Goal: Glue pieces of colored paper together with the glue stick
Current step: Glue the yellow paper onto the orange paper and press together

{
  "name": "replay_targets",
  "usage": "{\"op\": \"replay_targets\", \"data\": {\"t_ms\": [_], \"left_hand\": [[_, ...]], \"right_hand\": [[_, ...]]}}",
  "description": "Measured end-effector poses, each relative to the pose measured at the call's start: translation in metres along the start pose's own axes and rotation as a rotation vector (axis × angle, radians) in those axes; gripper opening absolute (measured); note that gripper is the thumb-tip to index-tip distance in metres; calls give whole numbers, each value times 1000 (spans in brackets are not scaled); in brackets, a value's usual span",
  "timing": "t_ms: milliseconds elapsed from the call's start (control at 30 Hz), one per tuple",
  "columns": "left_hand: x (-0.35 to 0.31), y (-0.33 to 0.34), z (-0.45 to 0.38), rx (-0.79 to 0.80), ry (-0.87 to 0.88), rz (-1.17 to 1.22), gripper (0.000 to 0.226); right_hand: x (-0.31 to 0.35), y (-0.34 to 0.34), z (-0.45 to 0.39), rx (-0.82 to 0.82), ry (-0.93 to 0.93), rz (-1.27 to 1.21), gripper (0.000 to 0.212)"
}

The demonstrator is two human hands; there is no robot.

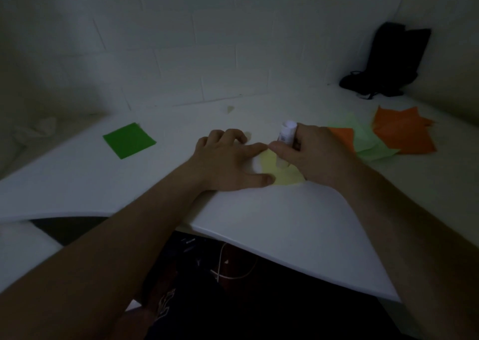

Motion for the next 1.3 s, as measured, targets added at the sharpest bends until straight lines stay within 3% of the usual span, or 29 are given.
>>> {"op": "replay_targets", "data": {"t_ms": [467, 700, 867, 1100, 1300], "left_hand": [[2, 2, -1, -15, 9, -5, 86], [0, 1, 1, -10, 28, -13, 83], [1, 1, 0, -15, 18, -22, 96], [3, 3, 0, -42, -21, 61, 108], [5, 0, 4, -91, -18, 158, 92]], "right_hand": [[-21, -10, 3, -27, 28, 91, 30], [-11, -18, 4, -140, -52, 256, 32], [3, -16, 0, -247, -6, 116, 32], [4, -3, -2, -143, 27, 28, 27], [8, 7, -3, -58, 21, 6, 22]]}}
Point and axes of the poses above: each hand's wrist, its own z-axis away from the middle knuckle, its own y-axis out of the palm, x = y × z, the point moved 4 cm from there along -z, towards the middle knuckle, and after that the axes turned 11 degrees about -y, right-handed, at the moved point
